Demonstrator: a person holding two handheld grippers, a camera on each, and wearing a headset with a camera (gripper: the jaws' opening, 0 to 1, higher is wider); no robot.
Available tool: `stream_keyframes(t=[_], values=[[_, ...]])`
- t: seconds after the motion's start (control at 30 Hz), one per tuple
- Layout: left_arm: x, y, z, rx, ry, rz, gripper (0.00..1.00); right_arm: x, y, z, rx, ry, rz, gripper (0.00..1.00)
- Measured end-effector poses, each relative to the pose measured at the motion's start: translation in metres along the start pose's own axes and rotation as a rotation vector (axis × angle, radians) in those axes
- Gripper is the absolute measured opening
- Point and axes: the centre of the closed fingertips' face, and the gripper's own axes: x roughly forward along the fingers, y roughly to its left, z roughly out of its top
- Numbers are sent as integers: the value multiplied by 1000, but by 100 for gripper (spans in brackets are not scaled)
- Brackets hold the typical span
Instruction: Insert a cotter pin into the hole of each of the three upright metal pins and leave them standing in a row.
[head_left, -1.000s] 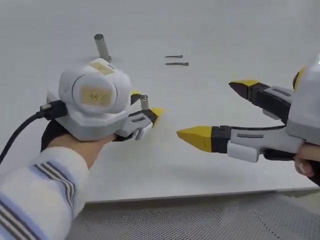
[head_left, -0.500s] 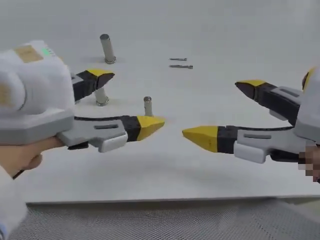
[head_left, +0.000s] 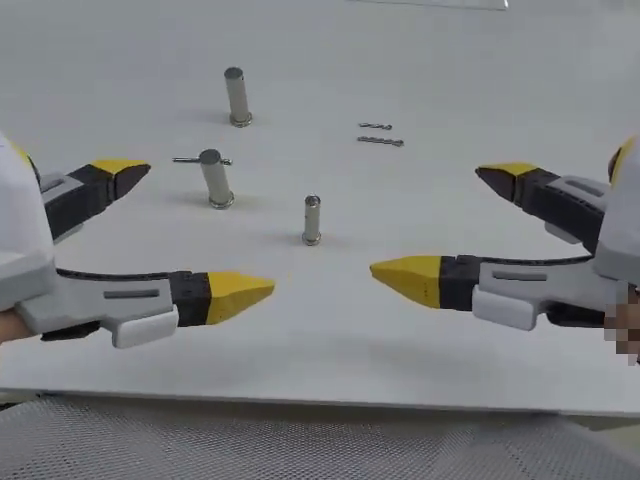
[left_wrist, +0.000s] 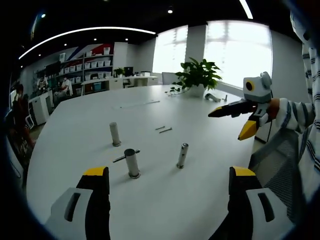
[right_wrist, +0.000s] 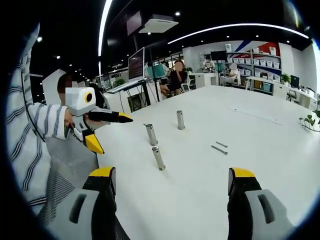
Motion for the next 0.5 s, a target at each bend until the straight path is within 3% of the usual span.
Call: stream_keyframes(t=[0.2, 0.37, 0.5], values=[[1, 1, -11, 13, 42, 6, 99, -1, -4, 5, -25, 13, -2, 91], [1, 2, -13, 1, 37, 11, 99, -2, -27, 14, -115, 44, -24, 83], [0, 1, -19, -3, 60, 4, 99, -2, -48, 27, -177, 63, -26, 77]])
